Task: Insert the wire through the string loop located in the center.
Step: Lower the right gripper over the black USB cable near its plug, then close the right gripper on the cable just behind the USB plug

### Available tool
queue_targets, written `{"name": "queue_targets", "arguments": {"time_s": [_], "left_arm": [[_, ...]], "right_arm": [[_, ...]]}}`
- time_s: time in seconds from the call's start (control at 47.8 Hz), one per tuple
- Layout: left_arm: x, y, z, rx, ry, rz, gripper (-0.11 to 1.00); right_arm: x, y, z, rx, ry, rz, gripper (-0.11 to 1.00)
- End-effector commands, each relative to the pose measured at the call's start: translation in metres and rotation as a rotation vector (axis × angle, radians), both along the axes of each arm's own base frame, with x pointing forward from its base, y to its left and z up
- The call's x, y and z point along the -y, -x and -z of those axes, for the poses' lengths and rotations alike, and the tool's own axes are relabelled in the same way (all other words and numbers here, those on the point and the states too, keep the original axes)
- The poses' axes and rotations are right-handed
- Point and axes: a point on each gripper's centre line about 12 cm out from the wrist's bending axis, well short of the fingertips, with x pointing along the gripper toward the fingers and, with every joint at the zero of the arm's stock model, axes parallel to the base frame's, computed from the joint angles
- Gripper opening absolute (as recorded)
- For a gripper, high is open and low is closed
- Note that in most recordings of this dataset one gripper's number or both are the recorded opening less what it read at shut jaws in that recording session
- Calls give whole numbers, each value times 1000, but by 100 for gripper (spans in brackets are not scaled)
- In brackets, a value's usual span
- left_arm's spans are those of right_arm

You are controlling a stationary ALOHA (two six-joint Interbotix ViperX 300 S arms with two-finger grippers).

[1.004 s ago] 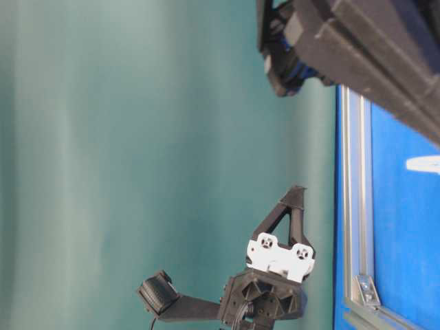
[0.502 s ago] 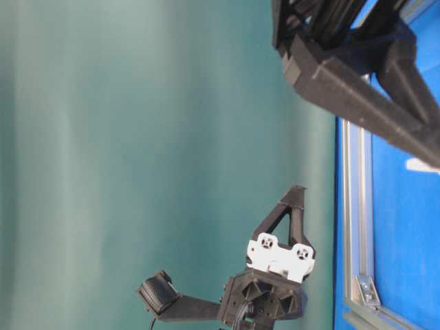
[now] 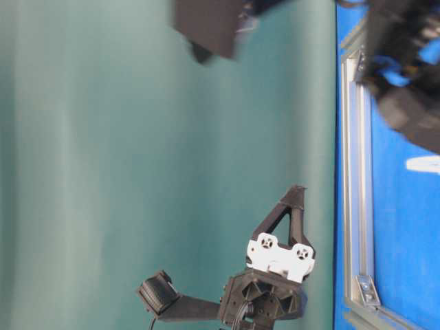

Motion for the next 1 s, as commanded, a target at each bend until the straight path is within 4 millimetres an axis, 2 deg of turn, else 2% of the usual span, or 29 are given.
{"name": "queue_targets", "arguments": {"time_s": [0.0, 0.146, 0.356, 0.46, 0.565, 0.628, 0.732, 0.816, 0.879, 0.983], "left_arm": [[-1, -3, -15, 46, -16, 2, 0], [-1, -2, -14, 42, -14, 1, 0], [0, -2, -14, 41, -14, 2, 0], [0, -3, -14, 39, -14, 4, 0], [0, -2, -13, 38, -12, 1, 0], [0, -2, -13, 39, -14, 2, 0], [0, -2, -13, 38, -13, 4, 0], [0, -2, -13, 38, -13, 4, 0], [0, -2, -13, 38, -13, 4, 0], [0, -2, -13, 36, -13, 4, 0]], "right_arm": [[-3, -8, -4, 22, -15, 10, 86], [-2, -10, 7, -1, -18, 27, 86], [-2, -10, 8, 0, -20, 30, 85], [-2, -10, 8, -1, -20, 29, 80], [-2, -9, 9, -4, -19, 29, 67], [-2, -9, 9, -2, -17, 27, 53], [-2, -9, 8, 3, -15, 24, 23], [-3, -9, 8, 10, -15, 20, 6], [-2, -9, 7, 15, -15, 18, -1], [-2, -9, 7, 16, -16, 19, -2]]}}
